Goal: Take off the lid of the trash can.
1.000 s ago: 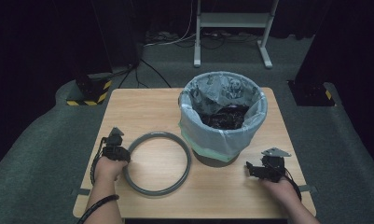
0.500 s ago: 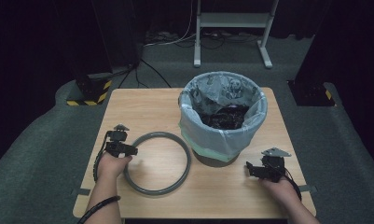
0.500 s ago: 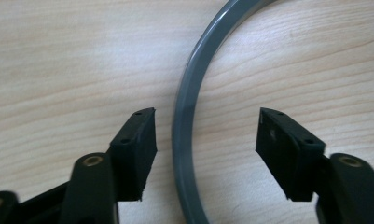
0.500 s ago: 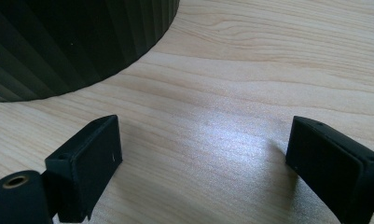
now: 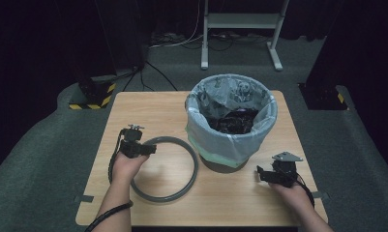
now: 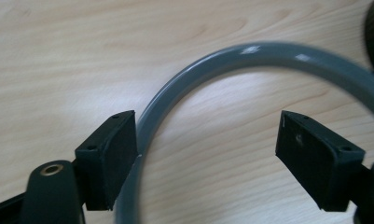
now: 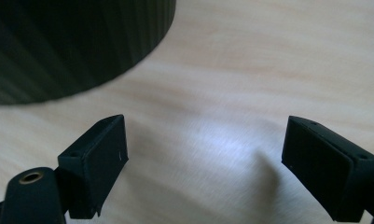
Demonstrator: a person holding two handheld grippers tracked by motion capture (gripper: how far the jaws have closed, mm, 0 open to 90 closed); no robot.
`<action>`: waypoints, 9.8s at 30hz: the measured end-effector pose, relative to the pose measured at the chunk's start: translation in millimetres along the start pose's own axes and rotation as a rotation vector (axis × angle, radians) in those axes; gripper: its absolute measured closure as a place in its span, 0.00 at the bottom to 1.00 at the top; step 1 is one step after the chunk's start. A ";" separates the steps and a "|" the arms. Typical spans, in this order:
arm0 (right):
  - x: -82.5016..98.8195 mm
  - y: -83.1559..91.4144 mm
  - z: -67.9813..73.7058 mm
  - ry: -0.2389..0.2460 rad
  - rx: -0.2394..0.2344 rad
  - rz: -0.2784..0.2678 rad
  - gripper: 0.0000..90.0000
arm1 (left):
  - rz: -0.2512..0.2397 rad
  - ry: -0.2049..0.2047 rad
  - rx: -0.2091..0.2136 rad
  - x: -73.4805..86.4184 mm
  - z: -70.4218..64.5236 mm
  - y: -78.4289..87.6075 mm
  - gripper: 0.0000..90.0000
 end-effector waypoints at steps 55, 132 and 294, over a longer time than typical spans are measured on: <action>-78.1 83.6 2.7 -0.014 0.065 -0.580 0.14 | -0.471 -0.059 0.214 -71.9 -106.9 -0.5 0.25; -125.3 193.0 42.5 0.089 -0.011 -0.819 0.24 | -0.858 -0.069 0.132 -122.2 -145.3 107.2 0.40; -111.0 172.9 270.4 0.314 -0.210 -0.896 1.00 | -0.967 -0.085 0.218 -105.7 -139.4 168.8 0.95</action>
Point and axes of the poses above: each handheld gripper's, and its own axes: y roughly backward along the jaws, x roughly out of its underside, z roughly to its left, the point moved 5 cm from there along -y, roughly forward along the jaws, and after that the axes turned 14 degrees about -y, right-handed, at the moved point
